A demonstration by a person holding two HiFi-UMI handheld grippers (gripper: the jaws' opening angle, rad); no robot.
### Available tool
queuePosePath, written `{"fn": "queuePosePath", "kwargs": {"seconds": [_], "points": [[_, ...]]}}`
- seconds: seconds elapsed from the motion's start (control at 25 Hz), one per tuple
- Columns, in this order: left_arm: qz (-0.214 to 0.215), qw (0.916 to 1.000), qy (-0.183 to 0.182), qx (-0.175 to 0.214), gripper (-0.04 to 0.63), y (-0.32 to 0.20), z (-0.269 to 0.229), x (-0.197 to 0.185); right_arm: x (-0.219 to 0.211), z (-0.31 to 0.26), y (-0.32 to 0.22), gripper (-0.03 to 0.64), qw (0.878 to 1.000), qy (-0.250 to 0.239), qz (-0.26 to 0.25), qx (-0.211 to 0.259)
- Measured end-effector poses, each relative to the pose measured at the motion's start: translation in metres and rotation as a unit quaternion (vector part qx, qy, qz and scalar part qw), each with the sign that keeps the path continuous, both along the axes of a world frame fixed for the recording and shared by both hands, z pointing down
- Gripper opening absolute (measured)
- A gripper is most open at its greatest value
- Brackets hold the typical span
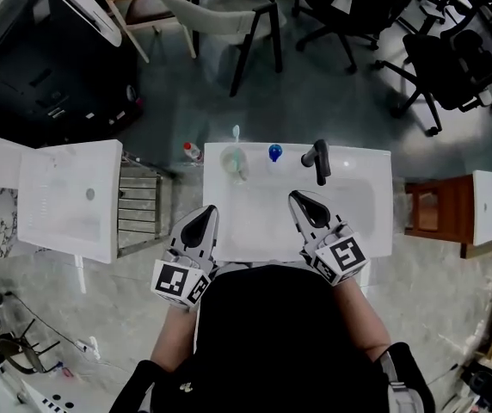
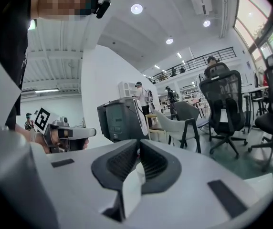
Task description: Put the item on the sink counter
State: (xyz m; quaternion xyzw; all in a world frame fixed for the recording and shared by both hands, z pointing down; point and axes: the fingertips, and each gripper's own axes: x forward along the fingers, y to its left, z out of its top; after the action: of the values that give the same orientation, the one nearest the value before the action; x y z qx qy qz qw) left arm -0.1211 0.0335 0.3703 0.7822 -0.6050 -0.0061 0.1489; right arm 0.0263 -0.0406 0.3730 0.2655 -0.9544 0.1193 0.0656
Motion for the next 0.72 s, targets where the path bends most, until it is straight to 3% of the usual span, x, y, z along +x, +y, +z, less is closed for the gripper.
{"fn": "queuePosePath", "kwargs": {"seconds": [0.32,0.6,0.72], "points": [[-0.012,0.9995,-0.021,0.019,0.02,-0.002,-0.004,0.007,-0.003,-0.01,-0.003,0.043,1.0,-0.004,-0.007,0.013],[-0.001,0.9995,0.029,0.007,0.021,-0.007,0.0,0.006,-0.009,-0.013,-0.001,0.041,1.0,0.001,-0.016,0.026],[-0.002,0.9995,0.031,0.01,0.021,-0.01,0.0,0.004,-0.009,-0.013,-0.003,0.043,0.999,0.003,-0.016,0.028]]}}
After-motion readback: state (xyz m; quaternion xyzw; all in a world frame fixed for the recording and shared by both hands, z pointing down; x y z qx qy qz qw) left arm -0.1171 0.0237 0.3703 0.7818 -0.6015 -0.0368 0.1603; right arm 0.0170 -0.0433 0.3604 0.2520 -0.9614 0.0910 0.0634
